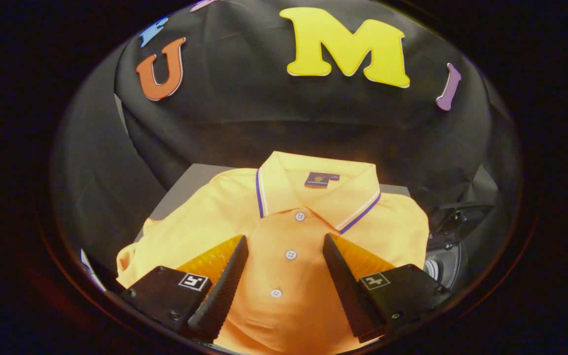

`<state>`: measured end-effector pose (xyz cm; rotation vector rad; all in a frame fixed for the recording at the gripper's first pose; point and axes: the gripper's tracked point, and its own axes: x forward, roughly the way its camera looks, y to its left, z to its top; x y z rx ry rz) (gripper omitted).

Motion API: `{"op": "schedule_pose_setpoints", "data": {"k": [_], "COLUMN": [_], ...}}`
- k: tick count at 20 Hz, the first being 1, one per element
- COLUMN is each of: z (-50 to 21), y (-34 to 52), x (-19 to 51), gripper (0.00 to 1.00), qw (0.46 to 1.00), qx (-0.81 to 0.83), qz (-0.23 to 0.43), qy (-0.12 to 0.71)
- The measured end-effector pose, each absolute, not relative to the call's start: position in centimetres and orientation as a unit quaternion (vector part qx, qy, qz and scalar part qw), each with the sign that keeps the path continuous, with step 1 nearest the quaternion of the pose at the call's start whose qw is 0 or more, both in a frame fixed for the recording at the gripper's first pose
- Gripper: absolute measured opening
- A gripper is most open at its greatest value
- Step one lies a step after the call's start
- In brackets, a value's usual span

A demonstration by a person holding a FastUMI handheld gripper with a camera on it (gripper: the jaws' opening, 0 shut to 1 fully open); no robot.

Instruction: Put the clothes into the washing machine and then close the washing machine lid.

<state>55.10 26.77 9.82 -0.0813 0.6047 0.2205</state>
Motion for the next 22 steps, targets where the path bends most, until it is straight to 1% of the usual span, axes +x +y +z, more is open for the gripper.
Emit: {"op": "schedule_pose_setpoints", "data": {"k": [1, 2, 3, 4, 5, 8, 9, 10, 11, 15, 18, 22], "z": [9.8, 9.7, 9.7, 9.8, 9.8, 9.7, 9.7, 9.7, 9.7, 9.5, 9.7, 10.5], "y": [26.7, 26.3, 26.0, 25.6, 25.4, 25.4, 25.4, 25.3, 25.3, 24.9, 24.2, 22.5], "x": [55.4, 55.4, 55.3, 55.4, 55.3, 55.2, 55.1, 55.0, 54.8, 53.9, 51.2, 47.3], "gripper": [0.93, 0.91, 0.85, 0.83, 0.71, 0.58, 0.34, 0.25, 0.19, 0.10, 0.07, 0.07], "qw": [0.946, 0.945, 0.944, 0.943, 0.944, 0.944, 0.946, 0.948, 0.949, 0.947, 0.945, 0.947], "qx": [-0.045, -0.048, -0.049, -0.053, -0.052, -0.055, -0.043, -0.039, -0.042, -0.054, -0.030, 0.003], "qz": [0.118, 0.128, 0.136, 0.139, 0.145, 0.166, 0.168, 0.174, 0.180, 0.208, 0.222, 0.227], "qy": [0.298, 0.299, 0.298, 0.296, 0.292, 0.280, 0.274, 0.265, 0.256, 0.238, 0.239, 0.229]}}
